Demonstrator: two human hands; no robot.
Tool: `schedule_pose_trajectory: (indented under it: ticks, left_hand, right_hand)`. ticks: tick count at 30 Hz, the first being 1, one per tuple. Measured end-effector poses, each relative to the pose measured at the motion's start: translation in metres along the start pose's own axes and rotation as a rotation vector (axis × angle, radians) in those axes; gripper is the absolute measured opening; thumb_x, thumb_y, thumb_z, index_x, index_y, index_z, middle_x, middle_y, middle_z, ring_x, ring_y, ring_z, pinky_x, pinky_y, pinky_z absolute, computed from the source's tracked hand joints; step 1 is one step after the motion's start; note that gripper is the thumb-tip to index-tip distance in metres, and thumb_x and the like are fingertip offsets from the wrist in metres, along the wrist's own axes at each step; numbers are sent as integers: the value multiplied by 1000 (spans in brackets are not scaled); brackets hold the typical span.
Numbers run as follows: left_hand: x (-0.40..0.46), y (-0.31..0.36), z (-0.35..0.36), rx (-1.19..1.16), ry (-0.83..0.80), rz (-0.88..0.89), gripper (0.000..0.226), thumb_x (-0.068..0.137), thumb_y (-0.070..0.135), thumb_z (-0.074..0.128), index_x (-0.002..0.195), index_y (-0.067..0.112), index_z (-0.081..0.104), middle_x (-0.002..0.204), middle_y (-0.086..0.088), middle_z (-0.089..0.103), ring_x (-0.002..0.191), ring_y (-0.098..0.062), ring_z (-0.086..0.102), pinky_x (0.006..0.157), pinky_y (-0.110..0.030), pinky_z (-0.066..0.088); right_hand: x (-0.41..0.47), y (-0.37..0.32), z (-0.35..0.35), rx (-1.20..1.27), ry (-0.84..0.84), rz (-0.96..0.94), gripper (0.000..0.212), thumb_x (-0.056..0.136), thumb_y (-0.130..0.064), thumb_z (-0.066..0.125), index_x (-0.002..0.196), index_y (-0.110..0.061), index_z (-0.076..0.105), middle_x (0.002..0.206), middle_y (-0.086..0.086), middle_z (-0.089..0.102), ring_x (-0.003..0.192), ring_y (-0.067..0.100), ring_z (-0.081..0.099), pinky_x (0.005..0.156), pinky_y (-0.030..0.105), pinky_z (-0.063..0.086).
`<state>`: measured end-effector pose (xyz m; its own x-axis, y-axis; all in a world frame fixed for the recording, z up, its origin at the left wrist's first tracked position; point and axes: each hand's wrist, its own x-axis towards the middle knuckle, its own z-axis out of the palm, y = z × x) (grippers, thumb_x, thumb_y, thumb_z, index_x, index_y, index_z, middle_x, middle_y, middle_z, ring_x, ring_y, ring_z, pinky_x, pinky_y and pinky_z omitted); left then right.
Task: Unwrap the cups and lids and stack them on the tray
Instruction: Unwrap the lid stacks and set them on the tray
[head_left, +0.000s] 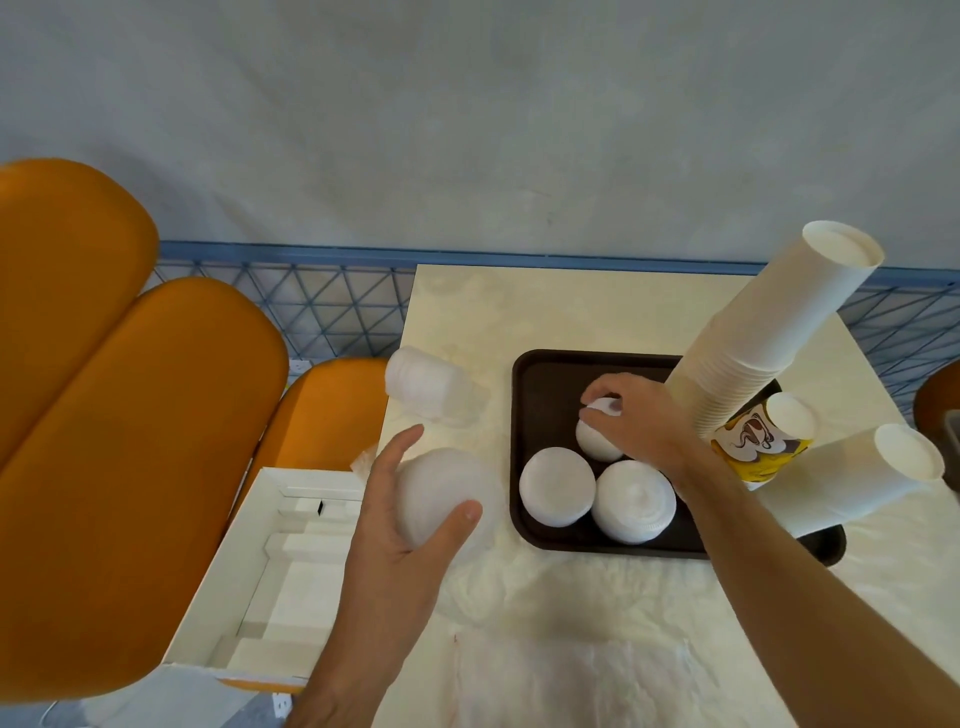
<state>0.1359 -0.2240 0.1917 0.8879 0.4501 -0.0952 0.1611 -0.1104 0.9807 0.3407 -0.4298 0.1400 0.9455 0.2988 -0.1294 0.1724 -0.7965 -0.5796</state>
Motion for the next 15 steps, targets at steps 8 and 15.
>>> schedule_pose_trajectory:
  ticks: [8, 15]
  left_hand:
    - [4, -1, 6, 60, -20, 16, 55, 80, 25, 79, 111, 56, 47, 103, 52, 44, 98, 28, 43, 57, -1, 44]
    - [0, 7, 11, 12, -121, 66, 53, 78, 34, 73, 103, 74, 50, 112, 46, 49, 106, 19, 48, 67, -3, 47]
  right_hand:
    - [-101, -88, -11, 549, -94, -318, 17, 85, -11, 79, 99, -19, 73, 93, -12, 72, 91, 15, 71, 79, 25, 60]
    - [-106, -87, 6, 436, 65, -329, 8, 88, -17, 78, 94, -21, 75, 84, -24, 67, 86, 4, 67, 74, 12, 55]
